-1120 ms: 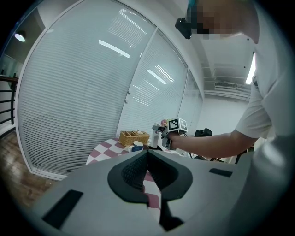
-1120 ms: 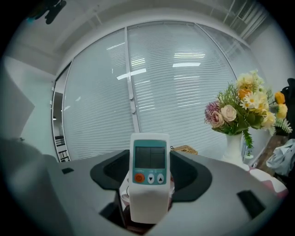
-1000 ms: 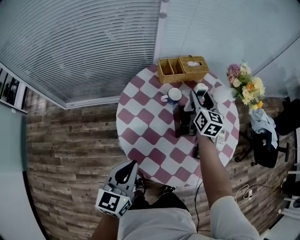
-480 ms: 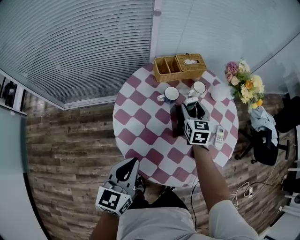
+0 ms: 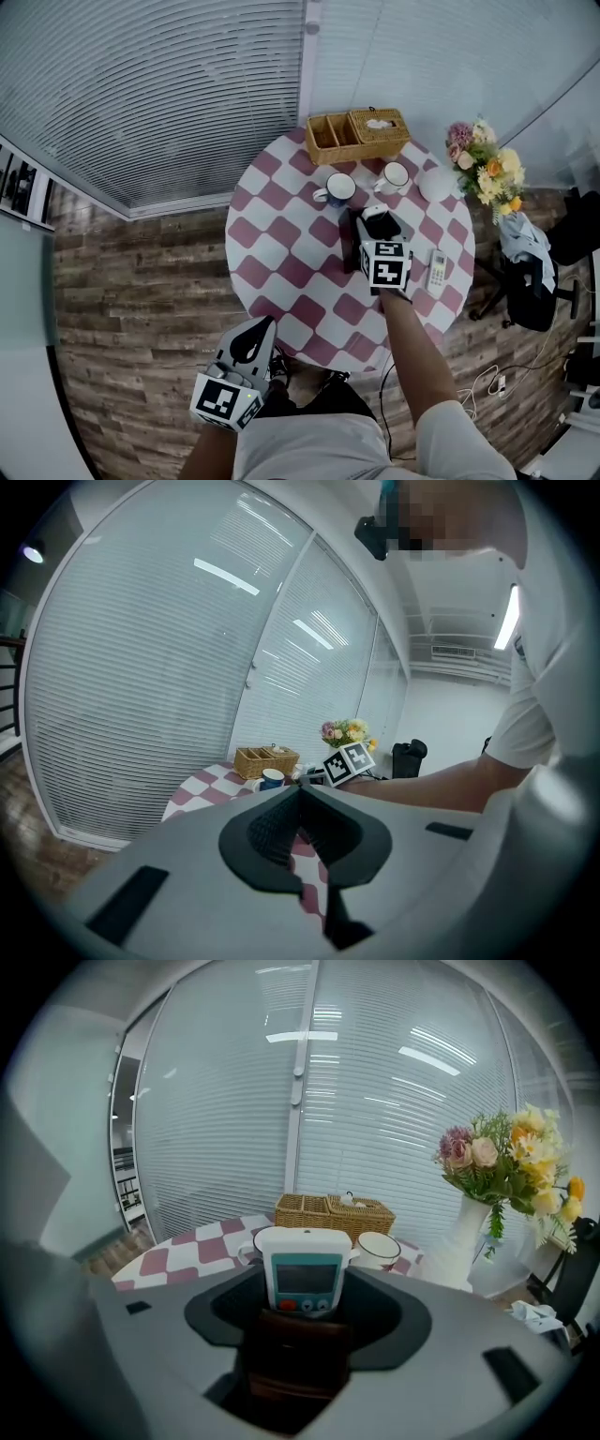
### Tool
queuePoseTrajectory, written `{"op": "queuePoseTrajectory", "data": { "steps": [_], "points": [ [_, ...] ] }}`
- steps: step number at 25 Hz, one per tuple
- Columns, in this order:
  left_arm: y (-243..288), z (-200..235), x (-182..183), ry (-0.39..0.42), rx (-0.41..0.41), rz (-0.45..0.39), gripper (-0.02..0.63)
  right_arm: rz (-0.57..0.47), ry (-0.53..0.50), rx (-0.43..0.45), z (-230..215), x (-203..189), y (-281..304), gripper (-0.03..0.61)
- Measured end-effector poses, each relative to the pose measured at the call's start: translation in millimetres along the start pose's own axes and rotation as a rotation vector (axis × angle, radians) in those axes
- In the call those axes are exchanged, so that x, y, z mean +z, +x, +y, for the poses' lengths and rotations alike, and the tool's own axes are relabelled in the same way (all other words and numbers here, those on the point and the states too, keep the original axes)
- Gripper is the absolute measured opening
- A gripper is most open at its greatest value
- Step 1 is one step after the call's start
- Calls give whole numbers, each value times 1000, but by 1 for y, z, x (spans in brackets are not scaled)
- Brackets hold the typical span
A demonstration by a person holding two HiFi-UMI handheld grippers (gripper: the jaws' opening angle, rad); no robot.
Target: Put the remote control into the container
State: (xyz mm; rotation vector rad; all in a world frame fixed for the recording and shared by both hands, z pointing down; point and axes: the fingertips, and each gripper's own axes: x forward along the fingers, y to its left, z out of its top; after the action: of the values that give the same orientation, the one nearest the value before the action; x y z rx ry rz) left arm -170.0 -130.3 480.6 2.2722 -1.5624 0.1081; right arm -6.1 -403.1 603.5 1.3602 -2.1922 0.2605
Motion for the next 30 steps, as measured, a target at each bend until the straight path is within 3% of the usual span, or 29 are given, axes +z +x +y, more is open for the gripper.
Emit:
{"op": "queuePoseTrajectory", "data": {
  "steps": [5,13,14,16,18,24,30],
  "points": [
    [-5,-7,6,10,-5,-19,9,-100,39,25,-6,25,-28,272],
    [-9,-39,20,45,-46,-55,9,-280,98,101,-14,48,-131,267],
    [-9,-45,22,50,-52,-60,9,-301,110,107,-15,47,-147,248],
    [-11,-55,25,64,-64,-71,8,-346,136,105,-18,43,-179,125],
    [-12,-65,29,74,-76,-81,8,-380,164,110,-19,37,-209,80],
    [-11,-98,40,113,-128,-98,9,-449,215,192,-12,28,-297,12],
    [-9,-125,61,165,-160,-125,9,-494,197,199,-13,21,-358,11]
  ]
}}
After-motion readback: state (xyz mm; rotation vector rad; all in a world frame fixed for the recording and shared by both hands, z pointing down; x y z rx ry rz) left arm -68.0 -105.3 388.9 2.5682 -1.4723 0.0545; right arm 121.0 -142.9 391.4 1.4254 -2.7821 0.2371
